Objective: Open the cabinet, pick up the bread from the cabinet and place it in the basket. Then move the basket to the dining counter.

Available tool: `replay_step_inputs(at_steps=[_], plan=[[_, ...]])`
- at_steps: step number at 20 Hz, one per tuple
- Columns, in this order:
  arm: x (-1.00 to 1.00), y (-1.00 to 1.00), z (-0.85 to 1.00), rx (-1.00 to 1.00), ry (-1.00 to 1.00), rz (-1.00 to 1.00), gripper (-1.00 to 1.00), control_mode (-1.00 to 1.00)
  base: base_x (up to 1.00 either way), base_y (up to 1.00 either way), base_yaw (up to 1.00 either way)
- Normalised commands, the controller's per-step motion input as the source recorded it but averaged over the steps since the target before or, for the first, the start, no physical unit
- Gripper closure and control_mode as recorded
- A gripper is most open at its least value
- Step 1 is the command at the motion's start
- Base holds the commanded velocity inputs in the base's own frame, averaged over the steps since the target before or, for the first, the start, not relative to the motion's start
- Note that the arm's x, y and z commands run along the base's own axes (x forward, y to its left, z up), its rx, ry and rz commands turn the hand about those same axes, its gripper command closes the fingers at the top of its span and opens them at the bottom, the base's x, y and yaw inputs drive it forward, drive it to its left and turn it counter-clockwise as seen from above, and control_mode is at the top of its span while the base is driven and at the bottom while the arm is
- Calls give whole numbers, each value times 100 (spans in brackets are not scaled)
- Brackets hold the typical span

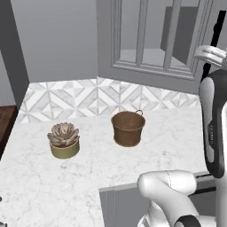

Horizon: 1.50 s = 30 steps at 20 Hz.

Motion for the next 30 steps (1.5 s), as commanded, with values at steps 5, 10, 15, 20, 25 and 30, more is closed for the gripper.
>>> replay_step_inputs(at_steps=[5, 10, 15, 20, 25, 30], plan=[[-100, 5, 0, -16, 0, -12, 100, -100, 0, 0, 0], [-99, 23, -2, -14, -2, -8, -100, -100, 0, 0, 0], [-100, 1, 0, 1, -4, -1, -100, -100, 0, 0, 0], [-47, 18, 4, 8, -15, 23, -100, -100, 0, 0, 0], [5, 19, 1, 6, -1, 37, -100, -100, 0, 0, 0], [-50, 0, 0, 1, 1, 31, -100, -100, 0, 0, 0]])
